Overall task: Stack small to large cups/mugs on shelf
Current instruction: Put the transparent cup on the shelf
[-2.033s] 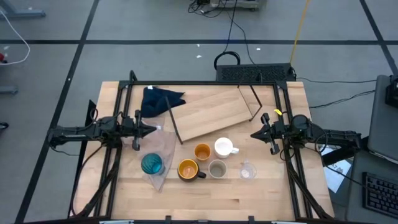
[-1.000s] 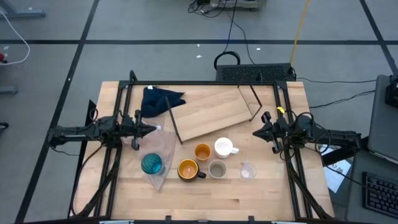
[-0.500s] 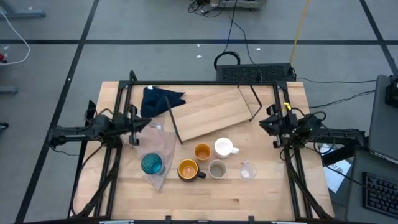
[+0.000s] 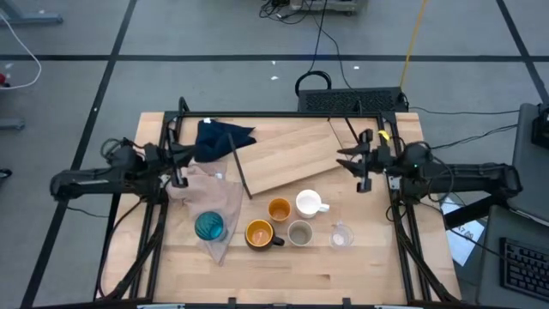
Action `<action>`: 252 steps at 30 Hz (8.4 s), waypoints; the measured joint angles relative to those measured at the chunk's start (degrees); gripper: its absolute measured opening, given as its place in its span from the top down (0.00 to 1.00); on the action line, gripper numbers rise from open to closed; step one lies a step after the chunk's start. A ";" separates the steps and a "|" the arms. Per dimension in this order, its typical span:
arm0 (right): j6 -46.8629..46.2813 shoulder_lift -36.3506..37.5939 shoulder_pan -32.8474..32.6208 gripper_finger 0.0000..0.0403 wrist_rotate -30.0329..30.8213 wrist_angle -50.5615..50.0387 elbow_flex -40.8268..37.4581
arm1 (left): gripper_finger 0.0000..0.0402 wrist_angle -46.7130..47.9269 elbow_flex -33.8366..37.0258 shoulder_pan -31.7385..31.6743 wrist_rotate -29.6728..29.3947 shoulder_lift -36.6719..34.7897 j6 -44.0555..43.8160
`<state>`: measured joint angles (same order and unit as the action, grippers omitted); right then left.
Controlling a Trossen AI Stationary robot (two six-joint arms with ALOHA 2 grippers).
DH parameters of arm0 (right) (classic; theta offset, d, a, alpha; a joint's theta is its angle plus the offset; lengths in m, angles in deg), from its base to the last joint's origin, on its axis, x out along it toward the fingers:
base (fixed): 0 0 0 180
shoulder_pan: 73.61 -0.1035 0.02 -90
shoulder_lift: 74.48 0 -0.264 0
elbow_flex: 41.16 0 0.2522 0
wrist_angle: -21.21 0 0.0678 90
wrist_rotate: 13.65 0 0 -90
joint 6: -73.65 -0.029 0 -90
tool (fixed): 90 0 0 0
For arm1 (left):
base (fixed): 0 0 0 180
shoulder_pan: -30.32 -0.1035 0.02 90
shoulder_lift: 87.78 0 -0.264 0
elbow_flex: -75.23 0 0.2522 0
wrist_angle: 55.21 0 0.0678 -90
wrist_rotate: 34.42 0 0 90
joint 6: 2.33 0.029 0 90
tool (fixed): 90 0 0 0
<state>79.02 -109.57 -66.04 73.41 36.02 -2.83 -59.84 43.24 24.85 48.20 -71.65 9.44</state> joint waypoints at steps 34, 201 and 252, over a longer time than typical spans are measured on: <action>0.26 0.72 2.62 0.72 -0.04 -12.33 5.92 | 1.00 5.95 -19.84 -0.57 -3.23 26.64 -0.17; -52.22 -35.76 -33.79 0.92 -1.19 -66.65 20.63 | 0.95 8.27 -19.77 -0.55 -7.76 26.63 -1.55; -6.75 -5.68 -22.10 1.00 3.21 -39.70 20.71 | 0.95 8.26 -19.77 -0.56 -7.76 26.64 -3.21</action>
<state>72.28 -115.26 -88.13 76.62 -3.68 17.88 -51.58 23.47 24.28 40.44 -45.02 6.23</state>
